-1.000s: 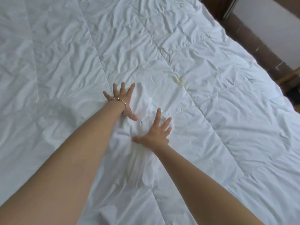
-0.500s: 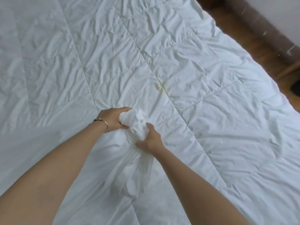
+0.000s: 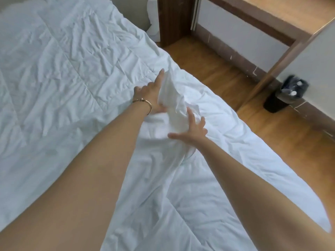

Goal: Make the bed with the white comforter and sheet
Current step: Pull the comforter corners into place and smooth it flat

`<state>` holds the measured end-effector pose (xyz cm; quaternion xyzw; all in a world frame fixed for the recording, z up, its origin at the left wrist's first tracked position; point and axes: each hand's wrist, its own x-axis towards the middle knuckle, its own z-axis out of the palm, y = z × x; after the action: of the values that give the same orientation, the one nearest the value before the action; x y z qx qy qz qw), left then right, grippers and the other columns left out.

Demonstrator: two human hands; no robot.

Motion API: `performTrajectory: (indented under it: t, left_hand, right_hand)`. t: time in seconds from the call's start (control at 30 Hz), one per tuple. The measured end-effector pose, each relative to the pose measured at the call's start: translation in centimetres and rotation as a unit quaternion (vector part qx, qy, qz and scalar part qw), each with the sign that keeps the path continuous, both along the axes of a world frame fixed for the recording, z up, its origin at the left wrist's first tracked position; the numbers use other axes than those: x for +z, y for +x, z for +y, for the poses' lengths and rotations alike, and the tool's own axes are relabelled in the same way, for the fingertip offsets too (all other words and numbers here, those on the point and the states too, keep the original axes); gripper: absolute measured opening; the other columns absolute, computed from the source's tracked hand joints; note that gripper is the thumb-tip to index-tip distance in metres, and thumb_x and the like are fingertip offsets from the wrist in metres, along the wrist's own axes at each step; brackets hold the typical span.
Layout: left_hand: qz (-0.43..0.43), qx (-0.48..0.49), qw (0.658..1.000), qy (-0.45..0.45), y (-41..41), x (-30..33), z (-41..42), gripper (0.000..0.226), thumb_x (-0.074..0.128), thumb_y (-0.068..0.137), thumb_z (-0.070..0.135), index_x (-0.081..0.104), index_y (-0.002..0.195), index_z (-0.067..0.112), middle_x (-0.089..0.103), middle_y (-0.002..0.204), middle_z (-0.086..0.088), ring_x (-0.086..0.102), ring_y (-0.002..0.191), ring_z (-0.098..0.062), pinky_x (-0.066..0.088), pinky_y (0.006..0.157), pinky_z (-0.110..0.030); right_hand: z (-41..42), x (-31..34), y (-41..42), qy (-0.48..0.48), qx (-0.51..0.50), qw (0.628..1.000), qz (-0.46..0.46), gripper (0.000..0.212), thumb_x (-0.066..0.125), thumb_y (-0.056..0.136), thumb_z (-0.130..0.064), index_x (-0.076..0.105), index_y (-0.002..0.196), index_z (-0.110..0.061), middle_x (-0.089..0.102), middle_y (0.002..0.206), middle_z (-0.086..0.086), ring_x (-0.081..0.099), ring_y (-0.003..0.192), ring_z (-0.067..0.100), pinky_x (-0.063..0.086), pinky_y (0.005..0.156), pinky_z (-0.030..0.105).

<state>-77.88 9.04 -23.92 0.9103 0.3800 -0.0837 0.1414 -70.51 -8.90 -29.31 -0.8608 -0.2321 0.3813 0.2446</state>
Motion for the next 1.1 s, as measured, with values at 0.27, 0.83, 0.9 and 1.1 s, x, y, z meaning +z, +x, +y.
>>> performTrajectory:
  t: [0.27,0.83,0.9,1.1]
  left_hand:
    - [0.013,0.144,0.986,-0.082,-4.1,-8.8,2.7,0.075,0.063,0.086,0.050,0.025,0.146,0.028,0.050,0.137,-0.009,0.050,0.122,-0.031,0.035,0.102,-0.044]
    - [0.037,0.064,0.995,0.064,10.2,-12.6,-6.1,0.062,0.025,0.102,0.046,-0.012,0.151,0.036,-0.007,0.161,-0.006,-0.008,0.148,-0.025,-0.004,0.118,-0.044]
    - [0.049,0.015,0.995,0.083,6.2,-14.3,-8.7,0.059,0.017,0.102,0.046,-0.015,0.150,0.034,-0.018,0.160,-0.006,-0.017,0.147,-0.022,-0.006,0.118,-0.041]
    - [0.064,0.005,0.998,0.013,-4.1,-15.3,-16.2,0.054,0.012,0.102,0.045,-0.013,0.150,0.039,-0.020,0.160,0.003,-0.018,0.146,-0.014,-0.008,0.118,-0.037]
  right_hand:
    - [-0.4,-4.7,0.5,0.156,0.061,0.985,-0.034,0.089,0.059,0.085,-0.013,0.013,0.145,-0.058,0.042,0.121,0.010,0.051,0.114,0.031,0.038,0.089,0.027]
    - [-8.8,-6.9,11.0,-0.036,0.254,0.920,-0.296,0.061,0.038,0.098,-0.039,0.009,0.153,-0.042,-0.011,0.163,-0.005,-0.013,0.149,0.028,0.000,0.115,0.058]
    - [-9.9,-7.9,8.1,-0.054,0.319,0.907,-0.269,0.054,0.015,0.100,-0.048,0.011,0.153,-0.040,-0.002,0.164,-0.009,-0.008,0.150,0.024,-0.006,0.114,0.060]
    - [-11.8,-7.8,1.2,-0.072,0.285,0.945,-0.141,0.051,0.019,0.103,-0.047,0.005,0.152,-0.047,-0.011,0.162,-0.012,-0.019,0.148,0.021,-0.006,0.118,0.052]
